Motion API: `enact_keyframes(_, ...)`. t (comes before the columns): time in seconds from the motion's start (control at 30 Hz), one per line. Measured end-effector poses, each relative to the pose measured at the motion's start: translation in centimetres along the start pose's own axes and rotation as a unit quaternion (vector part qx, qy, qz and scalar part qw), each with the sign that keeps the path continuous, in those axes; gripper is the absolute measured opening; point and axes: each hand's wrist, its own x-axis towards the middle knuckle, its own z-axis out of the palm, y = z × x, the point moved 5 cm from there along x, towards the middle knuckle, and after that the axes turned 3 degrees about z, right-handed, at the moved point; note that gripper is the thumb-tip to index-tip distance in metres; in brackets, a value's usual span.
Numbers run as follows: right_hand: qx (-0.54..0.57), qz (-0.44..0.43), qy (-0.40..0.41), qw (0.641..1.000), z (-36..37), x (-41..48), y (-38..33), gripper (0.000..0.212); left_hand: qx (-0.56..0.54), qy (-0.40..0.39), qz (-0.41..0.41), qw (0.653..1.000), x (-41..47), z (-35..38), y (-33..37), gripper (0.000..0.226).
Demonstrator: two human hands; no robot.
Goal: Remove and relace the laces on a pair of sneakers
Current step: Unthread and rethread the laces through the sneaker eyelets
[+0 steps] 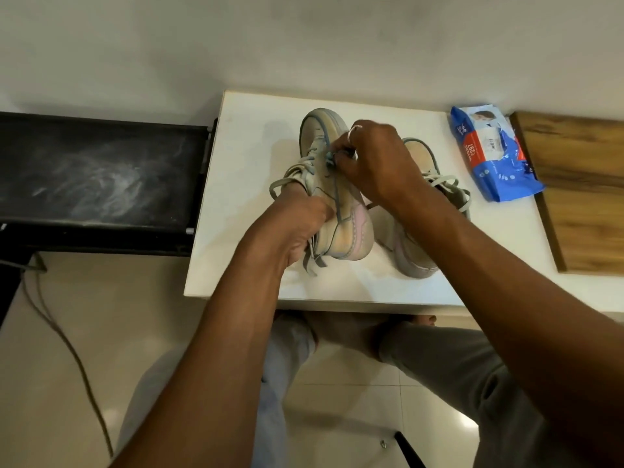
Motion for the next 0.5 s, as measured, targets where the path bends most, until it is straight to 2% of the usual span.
enact_keyframes(0.1, -0.033, -0.003, 0.001, 0.999, 0.3, 1.8, -0.4, 0.023, 0.009, 0.003, -0.002, 1.0, 0.2, 0.0, -0.1, 0.047)
enact_keyframes(0.23, -0.043, 0.004, 0.001, 0.999, 0.2, 3.6, 0.0, 0.021, 0.013, 0.01, 0.0, 1.0, 0.5, 0.3, -0.4, 0.05)
enact_keyframes(0.37, -0.017, -0.05, -0.03, 0.998, 0.0, 2.2, -0.5, 0.016, -0.016, 0.023, -0.008, 1.0, 0.7, 0.2, -0.6, 0.044)
enact_keyframes(0.5, -0.021, -0.094, -0.077, 0.992, -0.4, -0.6, -0.8, 0.018, -0.031, 0.011, 0.004, 0.999, 0.8, 0.4, -0.6, 0.049)
